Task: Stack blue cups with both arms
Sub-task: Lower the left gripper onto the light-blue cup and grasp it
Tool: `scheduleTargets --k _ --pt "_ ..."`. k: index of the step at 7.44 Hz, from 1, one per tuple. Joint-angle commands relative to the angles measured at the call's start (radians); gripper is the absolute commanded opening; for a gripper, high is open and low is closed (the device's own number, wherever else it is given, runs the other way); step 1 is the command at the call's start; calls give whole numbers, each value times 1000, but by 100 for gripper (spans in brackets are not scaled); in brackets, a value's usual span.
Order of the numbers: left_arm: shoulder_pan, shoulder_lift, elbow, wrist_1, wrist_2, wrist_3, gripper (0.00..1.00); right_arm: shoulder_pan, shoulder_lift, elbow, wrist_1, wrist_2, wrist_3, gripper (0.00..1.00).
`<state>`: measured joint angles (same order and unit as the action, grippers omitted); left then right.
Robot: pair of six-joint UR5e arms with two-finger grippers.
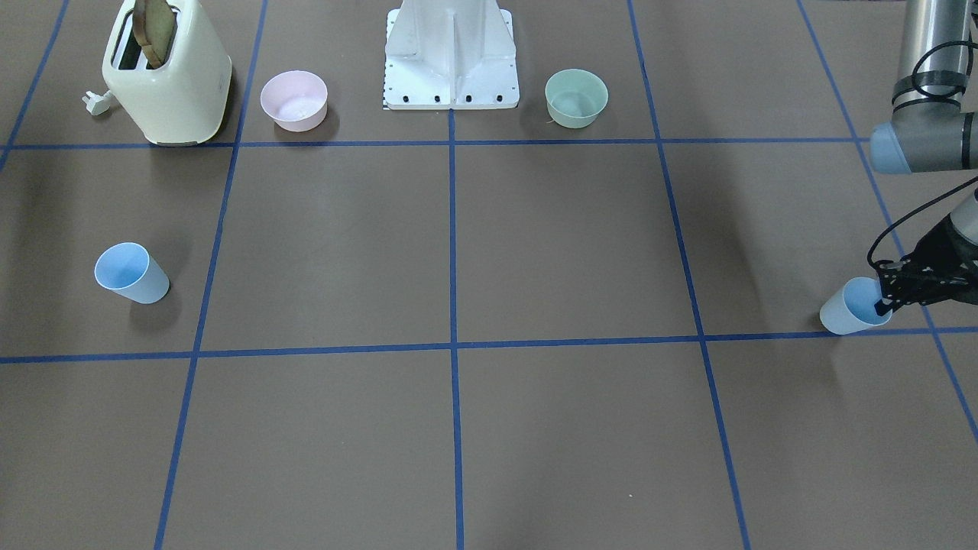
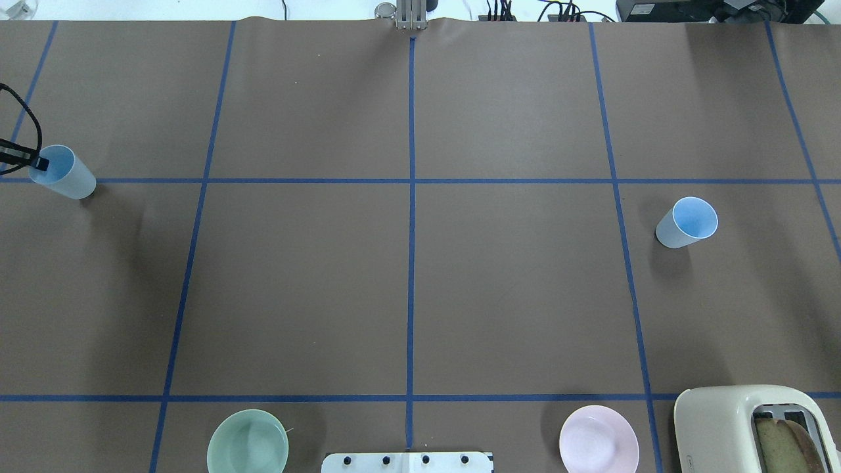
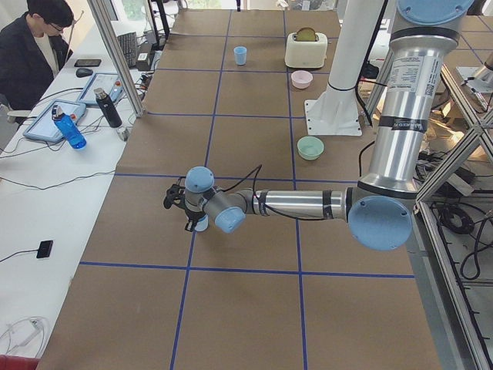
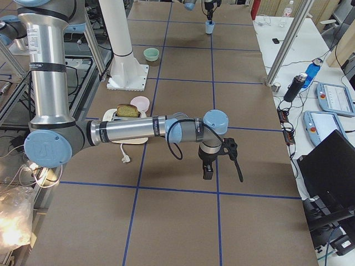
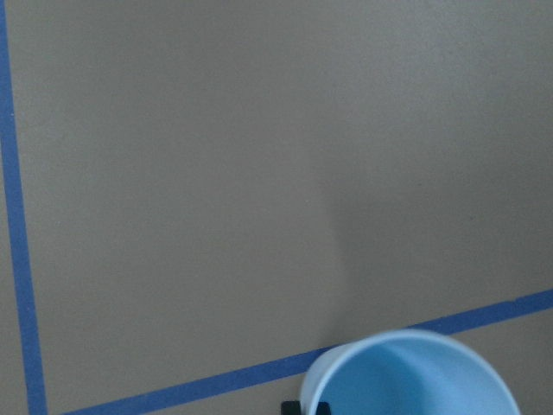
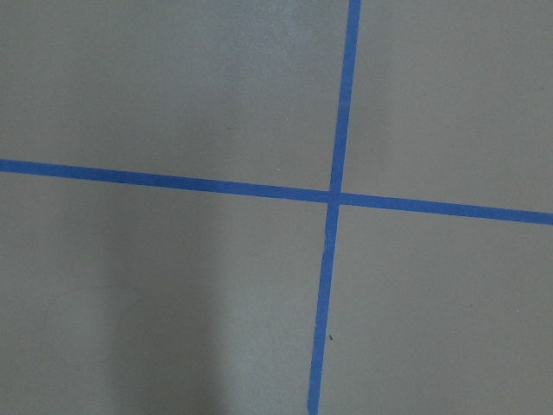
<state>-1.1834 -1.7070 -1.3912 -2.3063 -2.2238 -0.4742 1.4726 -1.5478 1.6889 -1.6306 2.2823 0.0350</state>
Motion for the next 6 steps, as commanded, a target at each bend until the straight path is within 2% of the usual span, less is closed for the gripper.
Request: scheduleTargets --k 1,2,3,4,6 --pt "-2 -40 -153 170 -40 -15 0 0 -3 3 0 0 -1 100" --pt "-1 -87 -254 327 -36 -56 0 0 -6 5 0 0 -1 100" --pt "39 -161 -312 399 -33 -198 0 0 -8 5 0 0 0 100" --pt "154 -239 -319 403 36 -354 0 0 -11 3 0 0 0 100" --pt "429 -467 -302 552 246 -608 0 0 -11 3 0 2 0 100"
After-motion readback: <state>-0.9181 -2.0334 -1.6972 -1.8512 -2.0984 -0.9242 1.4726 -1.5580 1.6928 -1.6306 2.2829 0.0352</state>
